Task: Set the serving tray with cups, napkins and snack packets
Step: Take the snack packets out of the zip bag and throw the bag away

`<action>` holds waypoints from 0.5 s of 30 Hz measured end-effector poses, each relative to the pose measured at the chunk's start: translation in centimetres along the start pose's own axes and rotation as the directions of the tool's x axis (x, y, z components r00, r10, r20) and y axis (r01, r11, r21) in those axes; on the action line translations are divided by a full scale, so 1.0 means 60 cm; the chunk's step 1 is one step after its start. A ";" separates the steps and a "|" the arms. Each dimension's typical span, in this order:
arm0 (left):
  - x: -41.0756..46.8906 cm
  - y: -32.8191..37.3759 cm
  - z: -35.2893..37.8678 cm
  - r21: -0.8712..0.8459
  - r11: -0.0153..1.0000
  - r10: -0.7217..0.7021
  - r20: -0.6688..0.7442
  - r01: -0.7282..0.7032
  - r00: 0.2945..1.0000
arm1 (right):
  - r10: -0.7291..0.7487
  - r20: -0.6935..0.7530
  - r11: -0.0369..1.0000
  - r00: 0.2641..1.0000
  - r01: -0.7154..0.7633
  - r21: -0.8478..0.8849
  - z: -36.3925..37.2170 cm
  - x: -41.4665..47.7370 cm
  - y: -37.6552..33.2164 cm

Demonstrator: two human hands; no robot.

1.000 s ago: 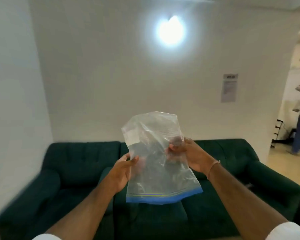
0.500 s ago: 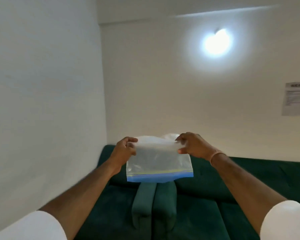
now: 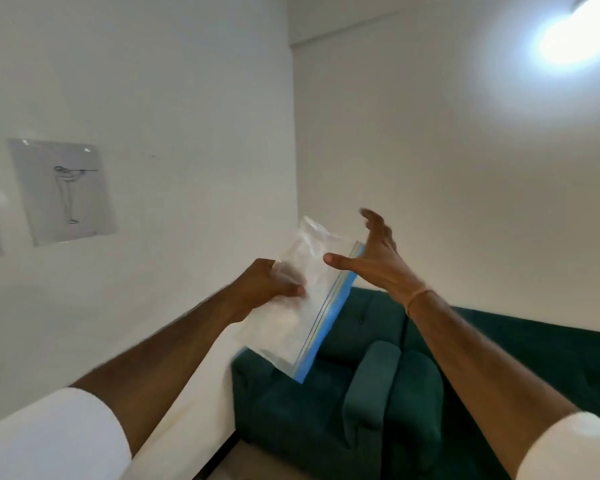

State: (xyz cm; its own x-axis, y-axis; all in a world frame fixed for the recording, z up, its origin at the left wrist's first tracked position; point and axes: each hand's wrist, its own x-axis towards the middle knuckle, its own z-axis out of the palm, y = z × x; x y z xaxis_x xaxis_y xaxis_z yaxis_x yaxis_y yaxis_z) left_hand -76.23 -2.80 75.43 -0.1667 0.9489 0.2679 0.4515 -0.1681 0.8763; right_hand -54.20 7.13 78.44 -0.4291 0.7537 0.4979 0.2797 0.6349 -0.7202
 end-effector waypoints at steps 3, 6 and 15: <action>-0.015 -0.028 -0.033 -0.287 0.958 -0.018 -0.059 0.000 0.998 | 0.239 0.307 0.794 0.921 -0.367 0.485 0.072 -0.030 0.028; -0.024 -0.061 -0.060 -0.403 0.915 -0.048 -0.081 0.011 0.996 | 0.192 0.529 0.680 0.827 -0.500 0.536 0.155 -0.045 0.048; -0.034 -0.292 -0.203 -0.447 0.865 -0.196 0.115 0.227 0.974 | 0.100 0.581 0.532 0.808 -0.537 0.655 0.389 0.023 0.099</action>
State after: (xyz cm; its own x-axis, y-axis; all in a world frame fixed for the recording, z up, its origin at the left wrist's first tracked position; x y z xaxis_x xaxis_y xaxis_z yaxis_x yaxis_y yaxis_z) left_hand -94.48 -5.06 64.44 -0.1503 0.9877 0.0427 -0.0394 -0.0492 0.9980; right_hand -73.17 7.99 63.60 -0.8174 0.5739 0.0494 -0.1831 -0.1777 -0.9669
